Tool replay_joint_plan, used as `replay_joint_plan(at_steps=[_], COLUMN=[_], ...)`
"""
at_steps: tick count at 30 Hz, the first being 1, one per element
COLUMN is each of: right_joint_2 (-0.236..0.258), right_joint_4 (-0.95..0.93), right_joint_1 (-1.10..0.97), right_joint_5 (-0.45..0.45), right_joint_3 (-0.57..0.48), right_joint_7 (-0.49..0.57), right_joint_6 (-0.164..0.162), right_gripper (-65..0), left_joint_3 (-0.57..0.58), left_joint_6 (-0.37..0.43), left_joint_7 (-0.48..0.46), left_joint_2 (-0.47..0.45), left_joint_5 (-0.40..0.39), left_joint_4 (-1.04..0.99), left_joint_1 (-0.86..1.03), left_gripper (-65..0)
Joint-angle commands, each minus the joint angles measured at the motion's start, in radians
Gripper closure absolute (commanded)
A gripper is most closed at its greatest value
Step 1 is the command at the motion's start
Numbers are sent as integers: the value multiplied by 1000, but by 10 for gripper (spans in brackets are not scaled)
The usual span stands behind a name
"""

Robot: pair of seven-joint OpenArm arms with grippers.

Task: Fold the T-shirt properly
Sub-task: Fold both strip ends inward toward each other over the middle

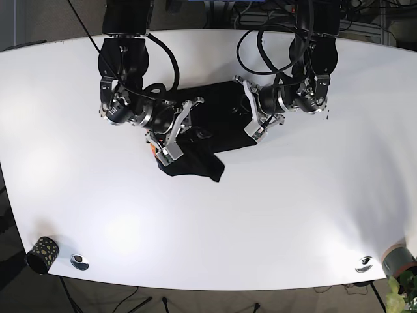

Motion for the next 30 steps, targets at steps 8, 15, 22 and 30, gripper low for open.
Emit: replay_joint_plan(at_steps=[8,15,22,30], right_joint_2=[24,45,65,74], right_joint_4=[55,263,313,306], right_joint_1=[9,-48,-108,-142], right_joint_5=[18,18,20,18], right_joint_3=[-43,-38,-35,-6], right_joint_7=[19,-8,-15,-15], right_joint_6=[8,8,8,8], right_gripper=[-395,-395,-395,-395], left_joint_3=[-1,-59,-70,-122], left_joint_6=[-1,-1,-1,-1], left_joint_7=[5,4,5,10], left_joint_2=[1,4,0,-45], left_joint_5=[1,-2,-2,-2], left_joint_4=[17,19,125,274], left_joint_1=[-11,-31,-26,16], left_gripper=[-61,-61,-61,-61])
